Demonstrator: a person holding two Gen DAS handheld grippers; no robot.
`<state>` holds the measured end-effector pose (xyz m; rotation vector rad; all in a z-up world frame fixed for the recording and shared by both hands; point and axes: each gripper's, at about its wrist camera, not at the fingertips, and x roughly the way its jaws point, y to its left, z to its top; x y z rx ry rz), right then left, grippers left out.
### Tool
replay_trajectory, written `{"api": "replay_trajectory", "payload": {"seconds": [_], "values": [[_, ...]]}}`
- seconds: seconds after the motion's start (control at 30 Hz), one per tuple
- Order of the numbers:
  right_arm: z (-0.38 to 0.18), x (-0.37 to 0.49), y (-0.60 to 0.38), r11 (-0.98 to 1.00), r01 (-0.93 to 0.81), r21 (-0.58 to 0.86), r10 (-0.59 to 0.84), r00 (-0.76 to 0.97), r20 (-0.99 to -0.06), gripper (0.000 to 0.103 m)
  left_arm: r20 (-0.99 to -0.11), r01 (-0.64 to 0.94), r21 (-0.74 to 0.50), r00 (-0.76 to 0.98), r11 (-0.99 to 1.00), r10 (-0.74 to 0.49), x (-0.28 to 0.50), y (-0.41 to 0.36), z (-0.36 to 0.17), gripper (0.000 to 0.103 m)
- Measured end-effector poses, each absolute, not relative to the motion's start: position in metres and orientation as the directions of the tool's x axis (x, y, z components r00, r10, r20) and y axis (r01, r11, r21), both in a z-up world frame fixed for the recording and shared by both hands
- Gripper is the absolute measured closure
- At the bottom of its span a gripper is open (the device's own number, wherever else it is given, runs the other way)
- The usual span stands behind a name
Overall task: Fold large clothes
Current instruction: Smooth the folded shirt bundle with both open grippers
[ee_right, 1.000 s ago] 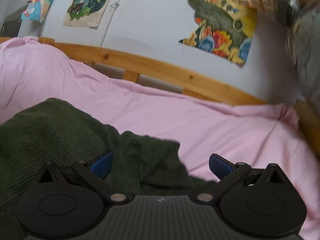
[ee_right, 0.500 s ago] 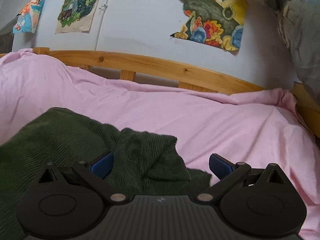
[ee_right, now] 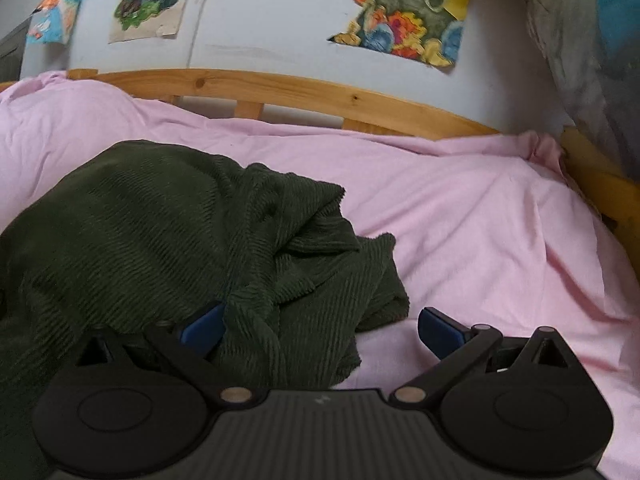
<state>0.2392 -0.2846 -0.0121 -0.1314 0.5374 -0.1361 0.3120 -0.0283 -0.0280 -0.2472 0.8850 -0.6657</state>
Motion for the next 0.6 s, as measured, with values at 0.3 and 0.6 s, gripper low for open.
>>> {"api": "replay_trajectory", "payload": {"seconds": [0.3, 0.6], "values": [[0.000, 0.205, -0.330, 0.958, 0.050, 0.283, 0.134, 0.793, -0.594, 0.000, -0.544, 0.439, -0.624, 0.350, 0.646, -0.763, 0.307, -0.003, -0.032, 0.001], [-0.004, 0.202, -0.347, 0.910, 0.051, 0.410, 0.219, 0.783, -0.583, 0.003, -0.624, 0.432, -0.546, 0.361, 0.718, -0.693, 0.307, -0.023, -0.034, 0.001]]}}
